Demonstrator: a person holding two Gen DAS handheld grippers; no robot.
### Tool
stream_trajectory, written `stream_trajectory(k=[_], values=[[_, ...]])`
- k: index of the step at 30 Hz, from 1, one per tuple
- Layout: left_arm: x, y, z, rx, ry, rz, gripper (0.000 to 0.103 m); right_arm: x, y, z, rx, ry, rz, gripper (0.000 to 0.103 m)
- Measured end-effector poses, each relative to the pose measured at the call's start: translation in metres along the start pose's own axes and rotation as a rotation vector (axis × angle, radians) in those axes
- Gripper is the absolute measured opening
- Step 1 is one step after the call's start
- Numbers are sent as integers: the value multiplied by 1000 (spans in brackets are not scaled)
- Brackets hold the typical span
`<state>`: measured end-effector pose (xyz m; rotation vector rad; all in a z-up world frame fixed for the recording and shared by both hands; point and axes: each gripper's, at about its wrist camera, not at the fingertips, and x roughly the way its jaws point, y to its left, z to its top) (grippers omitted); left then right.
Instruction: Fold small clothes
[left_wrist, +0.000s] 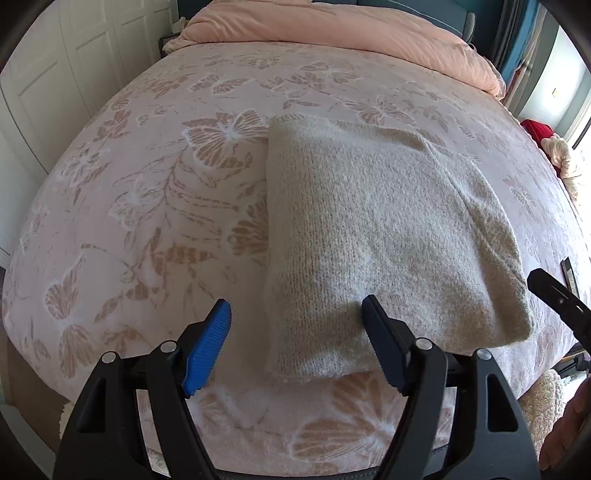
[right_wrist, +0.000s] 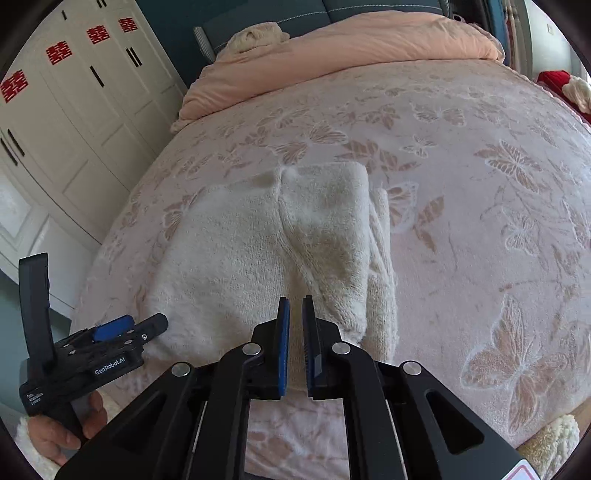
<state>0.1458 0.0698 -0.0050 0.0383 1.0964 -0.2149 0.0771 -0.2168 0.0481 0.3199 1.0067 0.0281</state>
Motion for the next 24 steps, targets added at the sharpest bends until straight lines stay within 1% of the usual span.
stream_trajectory(k=[1,2,3,5,9,10,11,12,14,16,17,18,19,20,22,24], values=[[-1,-2,-1,4,0,2,71,14,-4,-5,-17,35,-48,6],[-2,-4,-1,8,-1,9,71,33,-10,-11,-27,90,-88,0],[-4,-5,-2,13,-3,12,71,46,-16,-14,-22,124,-74,0],[-7,-8,-5,19,-1,19,71,38,-16,-13,2,100,-57,0],[-22,-13,-14,47,-22,50,71,-8,-5,-5,40,13,0,2],[-26,-14,-16,54,-29,58,73,-19,-3,-8,39,-10,-2,4],[-30,-15,-20,57,-40,64,75,-29,-1,-12,35,-28,-9,9],[-35,-17,-23,55,-53,66,80,-36,1,-18,27,-38,-27,9],[-44,-23,-32,60,-78,70,81,-46,4,-31,31,-54,-78,11],[-52,-29,-42,69,-109,91,86,-53,4,-49,42,-70,-119,22],[-56,-32,-47,68,-127,95,86,-55,5,-57,37,-81,-137,30],[-59,-35,-53,66,-145,92,87,-56,6,-65,25,-91,-150,35],[-62,-37,-58,63,-160,93,91,-56,8,-73,12,-95,-170,37],[-64,-39,-63,61,-173,96,91,-56,9,-79,6,-90,-180,40],[-66,-42,-73,58,-192,104,92,-55,10,-90,7,-76,-177,42],[-66,-45,-82,55,-193,107,92,-55,10,-97,7,-73,-185,44]])
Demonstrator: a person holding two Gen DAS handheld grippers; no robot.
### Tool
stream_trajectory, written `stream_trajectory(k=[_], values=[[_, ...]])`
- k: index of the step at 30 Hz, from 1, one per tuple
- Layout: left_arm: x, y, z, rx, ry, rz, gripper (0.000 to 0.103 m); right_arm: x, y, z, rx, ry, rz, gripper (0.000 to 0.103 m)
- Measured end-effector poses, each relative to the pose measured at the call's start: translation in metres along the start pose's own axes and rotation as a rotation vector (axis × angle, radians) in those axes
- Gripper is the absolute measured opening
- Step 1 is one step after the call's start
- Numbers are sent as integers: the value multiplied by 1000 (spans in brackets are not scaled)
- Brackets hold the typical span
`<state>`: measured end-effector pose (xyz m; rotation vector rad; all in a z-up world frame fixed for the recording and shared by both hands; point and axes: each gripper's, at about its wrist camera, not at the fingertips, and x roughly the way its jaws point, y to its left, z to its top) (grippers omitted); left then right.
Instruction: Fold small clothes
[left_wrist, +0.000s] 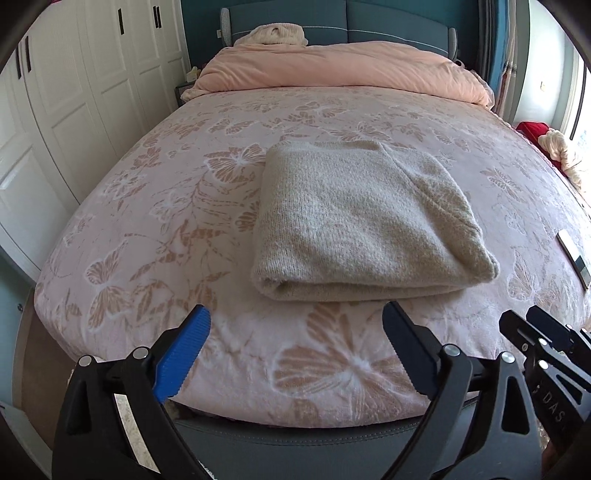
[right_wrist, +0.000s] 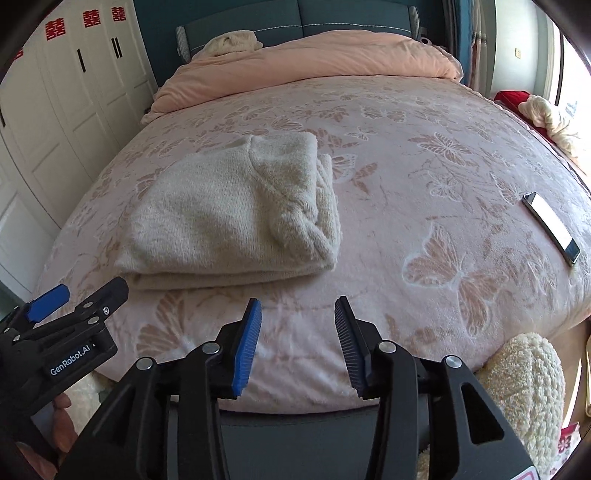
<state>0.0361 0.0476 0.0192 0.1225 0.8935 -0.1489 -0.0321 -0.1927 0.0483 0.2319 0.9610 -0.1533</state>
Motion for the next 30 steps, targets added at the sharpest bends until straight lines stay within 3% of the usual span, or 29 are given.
stream_trajectory(k=[7,26,30], values=[[-3,-4,-19,-14,-7,4,92,-4,9,-15,-26,-3,-7,48],[0,-1,-35,9,-7,60,93,0,12,-23,-25,20,-23,50],[2,-2,-40,7,-14,64,93,5,12,-27,-22,25,-38,54]])
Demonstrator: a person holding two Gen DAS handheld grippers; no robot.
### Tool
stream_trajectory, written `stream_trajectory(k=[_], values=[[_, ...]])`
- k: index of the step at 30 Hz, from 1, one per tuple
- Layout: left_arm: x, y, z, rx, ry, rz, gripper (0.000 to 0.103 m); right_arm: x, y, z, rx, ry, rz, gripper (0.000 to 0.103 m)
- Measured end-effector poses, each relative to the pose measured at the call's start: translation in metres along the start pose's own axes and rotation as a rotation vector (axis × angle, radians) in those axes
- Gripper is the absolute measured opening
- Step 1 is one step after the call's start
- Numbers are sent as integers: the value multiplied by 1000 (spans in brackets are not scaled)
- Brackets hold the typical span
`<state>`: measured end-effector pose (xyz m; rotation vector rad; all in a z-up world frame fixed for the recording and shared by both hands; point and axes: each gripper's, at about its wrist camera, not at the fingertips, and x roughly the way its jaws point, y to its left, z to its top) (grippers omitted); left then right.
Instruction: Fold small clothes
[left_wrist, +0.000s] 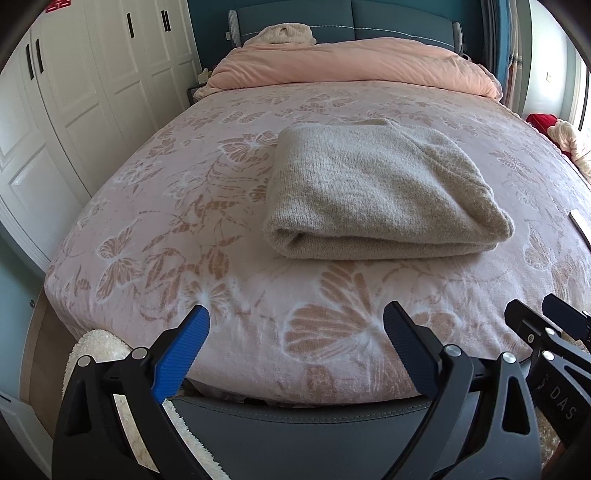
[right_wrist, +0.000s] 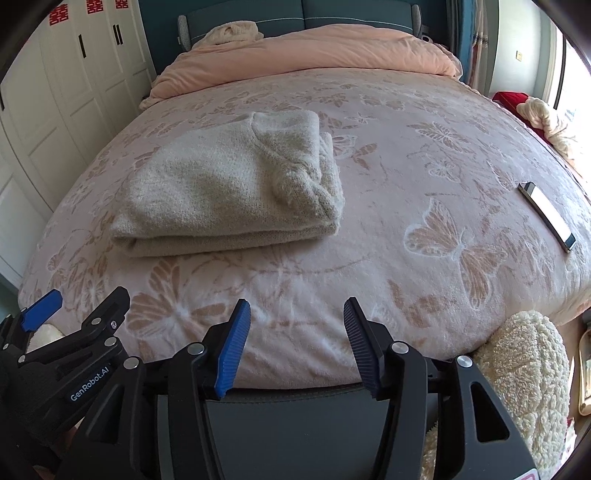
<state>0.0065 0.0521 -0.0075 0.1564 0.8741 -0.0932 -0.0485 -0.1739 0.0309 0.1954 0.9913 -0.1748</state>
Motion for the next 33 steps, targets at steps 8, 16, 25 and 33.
stream_trajectory(k=[8,16,25,33], values=[[1,-4,-4,-10,-1,-13,93,1,12,-5,-42,-5,-10,54],[0,-4,-5,-24,-14,-5,93,-1,12,-4,-42,-12,-19,54],[-9,-10,-3,-8,-50,27,92,-5,9,-4,-26,-28,-34,54],[-10,-11,-1,-4,-58,31,92,-6,7,-3,-22,-33,-35,54]])
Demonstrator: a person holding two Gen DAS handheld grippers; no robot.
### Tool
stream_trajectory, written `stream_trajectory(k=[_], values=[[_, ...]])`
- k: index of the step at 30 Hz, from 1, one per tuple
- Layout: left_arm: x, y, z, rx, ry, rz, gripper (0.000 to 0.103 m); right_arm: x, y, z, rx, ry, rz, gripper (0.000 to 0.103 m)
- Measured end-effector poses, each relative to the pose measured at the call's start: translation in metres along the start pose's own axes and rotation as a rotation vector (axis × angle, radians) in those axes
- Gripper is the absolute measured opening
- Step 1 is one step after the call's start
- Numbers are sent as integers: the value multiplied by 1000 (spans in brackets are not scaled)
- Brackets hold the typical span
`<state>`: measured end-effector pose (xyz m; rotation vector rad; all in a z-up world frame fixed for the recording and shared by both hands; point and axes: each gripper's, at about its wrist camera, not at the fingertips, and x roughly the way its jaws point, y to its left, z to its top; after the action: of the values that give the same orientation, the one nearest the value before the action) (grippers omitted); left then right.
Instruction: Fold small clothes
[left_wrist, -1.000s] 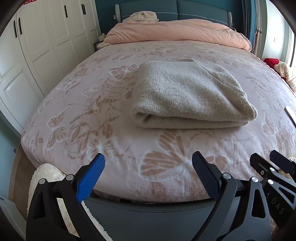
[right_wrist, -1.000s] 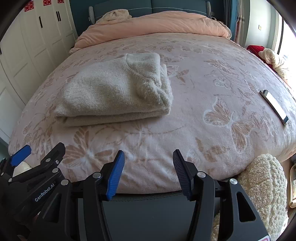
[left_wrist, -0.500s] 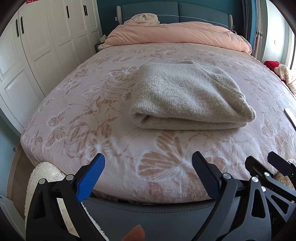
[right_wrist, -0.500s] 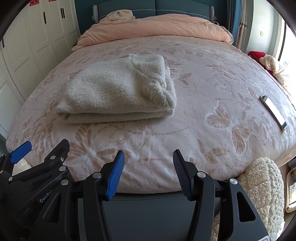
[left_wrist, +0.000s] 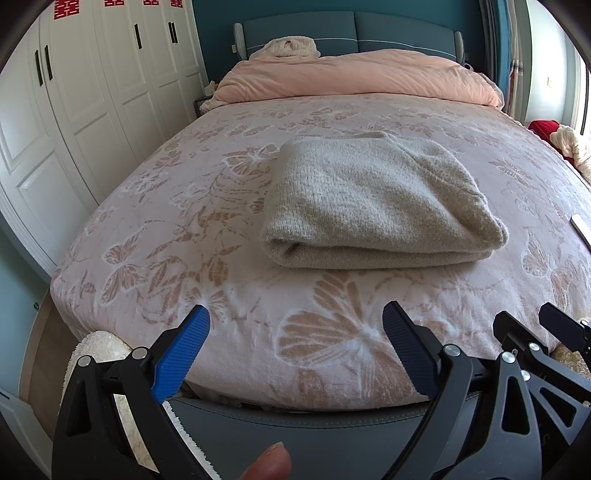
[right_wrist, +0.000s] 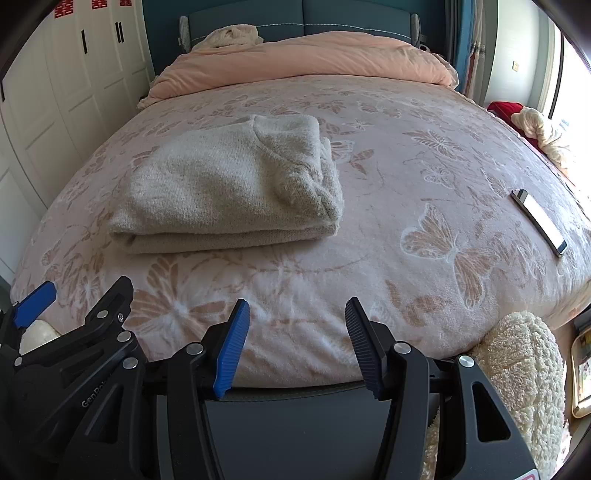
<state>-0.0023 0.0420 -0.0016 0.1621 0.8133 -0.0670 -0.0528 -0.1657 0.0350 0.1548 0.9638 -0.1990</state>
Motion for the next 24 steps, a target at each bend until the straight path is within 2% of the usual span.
stream_trajectory(k=[9,24], values=[[-1,-2,0,9,-6,-5,87,-2,2,0,1,-3,-3,54],[0,-2,0,6,0,-3,87,-2,2,0,2,-2,0,54]])
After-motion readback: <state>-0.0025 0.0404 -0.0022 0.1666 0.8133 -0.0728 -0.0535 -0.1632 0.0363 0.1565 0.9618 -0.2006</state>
